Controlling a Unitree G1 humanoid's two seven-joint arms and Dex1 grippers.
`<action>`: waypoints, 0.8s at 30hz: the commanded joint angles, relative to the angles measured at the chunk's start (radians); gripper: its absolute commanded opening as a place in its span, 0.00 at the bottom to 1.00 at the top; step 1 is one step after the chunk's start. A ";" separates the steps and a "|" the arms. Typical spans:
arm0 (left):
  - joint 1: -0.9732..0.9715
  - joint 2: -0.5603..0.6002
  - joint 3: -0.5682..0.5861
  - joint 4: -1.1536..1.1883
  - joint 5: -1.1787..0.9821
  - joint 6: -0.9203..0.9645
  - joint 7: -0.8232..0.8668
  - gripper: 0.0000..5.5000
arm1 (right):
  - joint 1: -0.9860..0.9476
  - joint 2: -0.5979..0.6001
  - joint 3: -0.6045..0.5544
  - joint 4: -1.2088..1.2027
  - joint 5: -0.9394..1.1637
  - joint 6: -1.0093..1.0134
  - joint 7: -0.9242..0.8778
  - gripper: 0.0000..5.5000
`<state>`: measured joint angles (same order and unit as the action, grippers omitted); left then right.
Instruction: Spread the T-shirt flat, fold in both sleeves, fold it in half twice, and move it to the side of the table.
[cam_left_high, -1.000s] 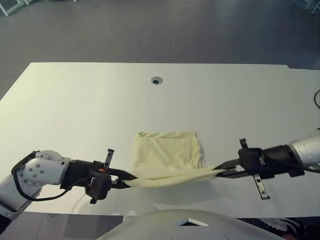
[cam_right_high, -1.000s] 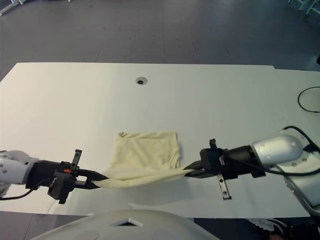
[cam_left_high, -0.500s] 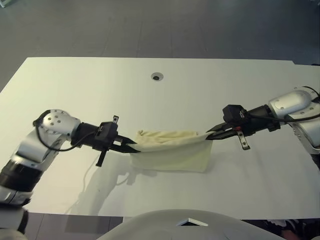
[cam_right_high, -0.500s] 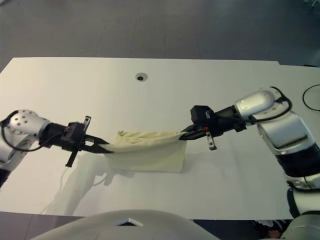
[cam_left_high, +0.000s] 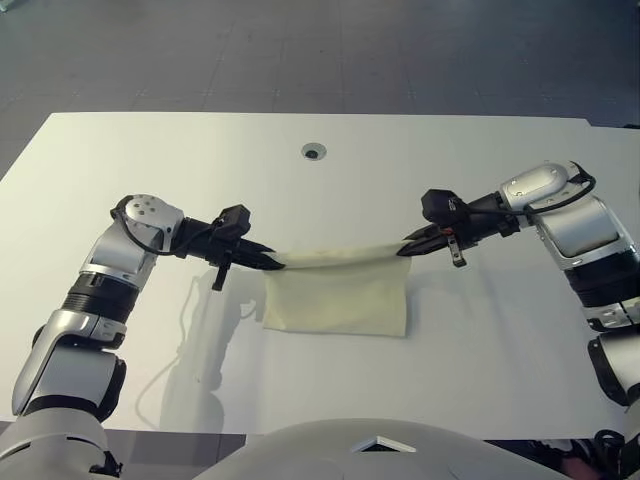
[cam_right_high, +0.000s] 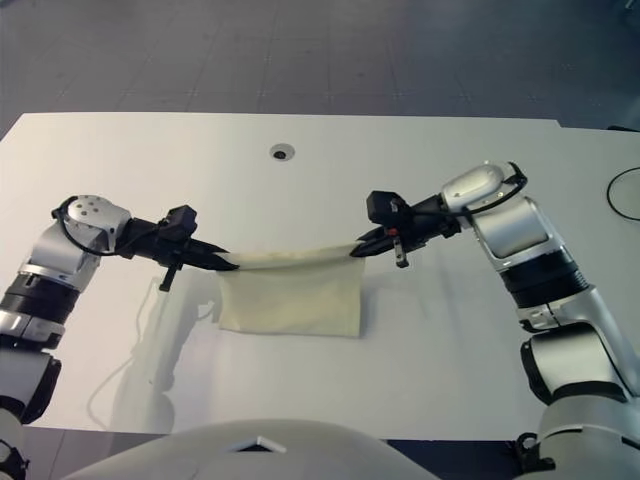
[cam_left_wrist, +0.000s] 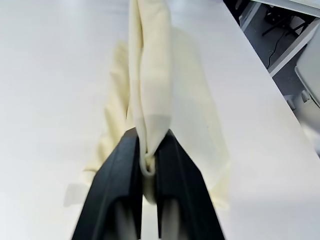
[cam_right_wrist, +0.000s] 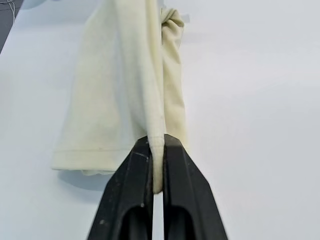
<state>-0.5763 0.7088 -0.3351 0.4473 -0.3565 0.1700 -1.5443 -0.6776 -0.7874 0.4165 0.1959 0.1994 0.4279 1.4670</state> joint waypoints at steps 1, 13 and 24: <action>-0.069 -0.057 0.016 0.141 0.067 -0.047 0.011 0.02 | -0.038 0.037 0.007 0.098 -0.048 -0.034 -0.003 0.00; -0.194 -0.189 0.081 0.453 0.199 -0.181 0.163 0.33 | -0.076 0.156 -0.032 0.324 -0.112 -0.075 -0.077 0.22; -0.278 -0.222 0.203 0.638 0.242 -0.310 0.334 0.64 | -0.151 0.178 -0.121 0.488 -0.156 -0.125 -0.200 0.51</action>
<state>-0.8436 0.4882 -0.1477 1.0653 -0.1393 -0.1087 -1.2383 -0.7929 -0.6138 0.3313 0.6691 0.0454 0.3283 1.2947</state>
